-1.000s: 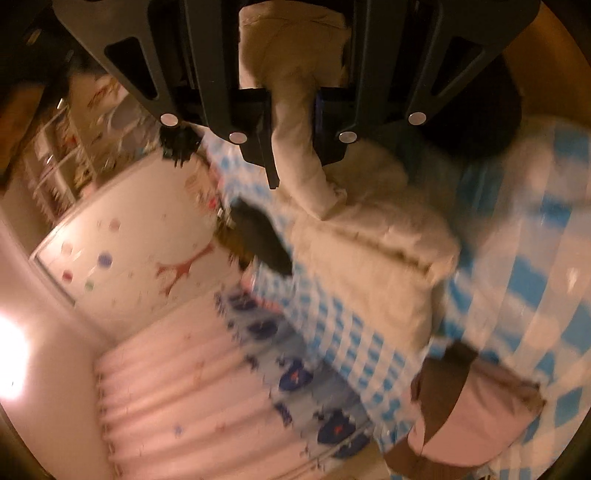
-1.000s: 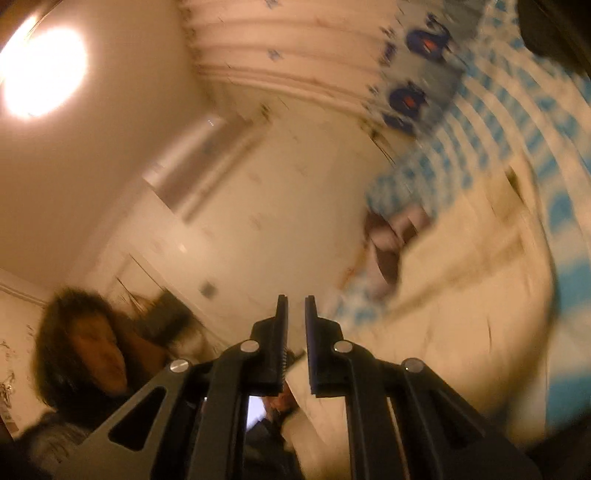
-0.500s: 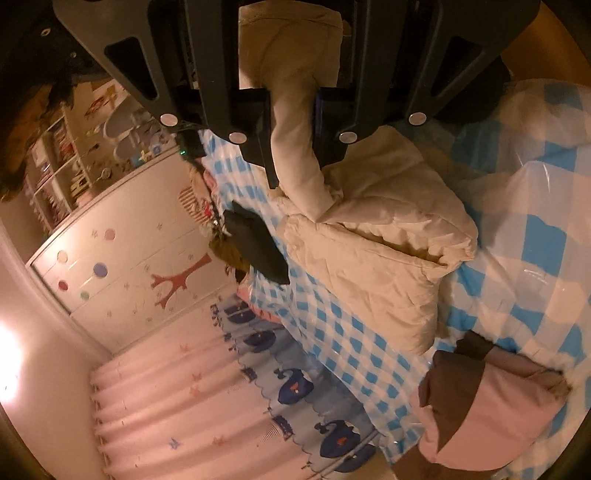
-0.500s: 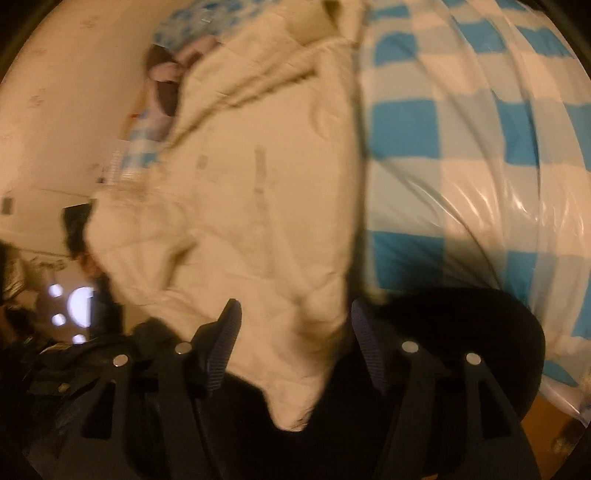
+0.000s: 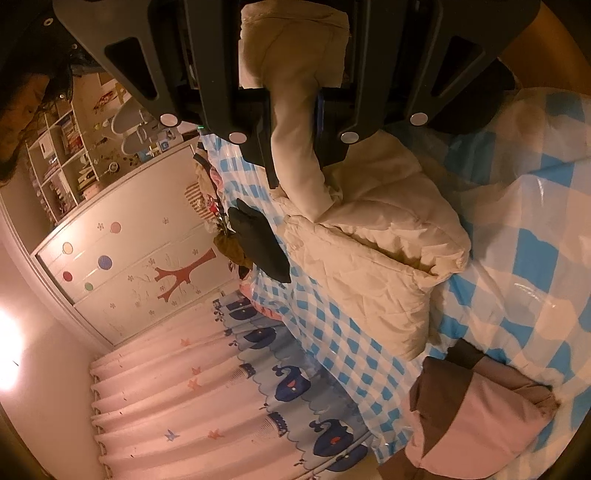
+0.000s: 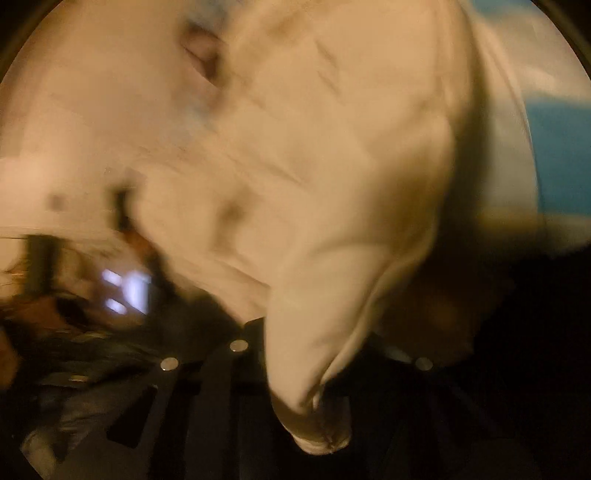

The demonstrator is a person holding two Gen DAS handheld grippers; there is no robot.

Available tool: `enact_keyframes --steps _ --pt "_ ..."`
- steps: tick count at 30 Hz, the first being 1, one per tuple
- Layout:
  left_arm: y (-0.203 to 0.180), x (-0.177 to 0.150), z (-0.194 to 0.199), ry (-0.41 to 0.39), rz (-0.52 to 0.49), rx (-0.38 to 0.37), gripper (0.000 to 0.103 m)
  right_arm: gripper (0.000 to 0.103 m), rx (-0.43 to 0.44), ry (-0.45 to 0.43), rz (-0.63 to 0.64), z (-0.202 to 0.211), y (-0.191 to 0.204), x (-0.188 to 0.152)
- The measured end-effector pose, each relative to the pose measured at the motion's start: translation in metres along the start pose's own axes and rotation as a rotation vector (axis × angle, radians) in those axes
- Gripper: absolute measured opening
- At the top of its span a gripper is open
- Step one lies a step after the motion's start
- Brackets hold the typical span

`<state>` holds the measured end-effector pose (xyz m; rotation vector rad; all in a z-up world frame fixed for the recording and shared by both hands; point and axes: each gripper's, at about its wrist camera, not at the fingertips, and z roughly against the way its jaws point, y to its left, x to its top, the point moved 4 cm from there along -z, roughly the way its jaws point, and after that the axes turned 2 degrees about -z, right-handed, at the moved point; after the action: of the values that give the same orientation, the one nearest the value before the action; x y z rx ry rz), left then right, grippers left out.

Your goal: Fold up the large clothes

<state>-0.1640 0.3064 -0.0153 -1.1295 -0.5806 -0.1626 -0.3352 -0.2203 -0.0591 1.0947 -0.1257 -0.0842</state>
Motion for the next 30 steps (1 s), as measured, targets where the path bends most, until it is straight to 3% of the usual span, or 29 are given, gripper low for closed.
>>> enact_keyframes --steps 4,7,11,14,18,20,24,27,29,30 --pt "-0.006 0.011 0.004 -0.038 0.010 0.009 0.014 0.017 0.249 -0.265 0.186 0.049 0.063 0.030" --pt "-0.008 0.036 0.007 -0.121 0.042 0.000 0.014 0.016 0.361 -0.369 0.255 0.079 0.086 0.073" --pt "0.006 0.098 -0.001 -0.237 0.129 0.004 0.014 0.016 0.415 -0.452 0.262 0.094 0.099 0.159" --pt "0.021 0.145 -0.023 -0.270 0.157 0.042 0.014 0.016 0.416 -0.523 0.218 0.109 0.089 0.222" --pt "0.053 0.210 -0.075 -0.281 0.193 0.132 0.015 0.016 0.340 -0.607 0.084 0.112 0.046 0.313" --pt "0.082 0.239 -0.119 -0.256 0.212 0.228 0.018 0.016 0.254 -0.637 -0.020 0.103 0.007 0.357" --pt "0.142 0.260 -0.191 -0.168 0.286 0.403 0.027 0.017 0.140 -0.574 -0.308 0.074 -0.090 0.410" --pt "0.160 0.265 -0.216 -0.141 0.322 0.447 0.036 0.021 0.238 -0.558 -0.451 0.066 -0.122 0.419" --pt "0.153 0.270 -0.218 -0.127 0.308 0.425 0.051 0.031 0.284 -0.548 -0.461 0.071 -0.121 0.421" --pt "0.149 0.272 -0.217 -0.112 0.298 0.425 0.054 0.047 0.318 -0.545 -0.458 0.076 -0.117 0.421"
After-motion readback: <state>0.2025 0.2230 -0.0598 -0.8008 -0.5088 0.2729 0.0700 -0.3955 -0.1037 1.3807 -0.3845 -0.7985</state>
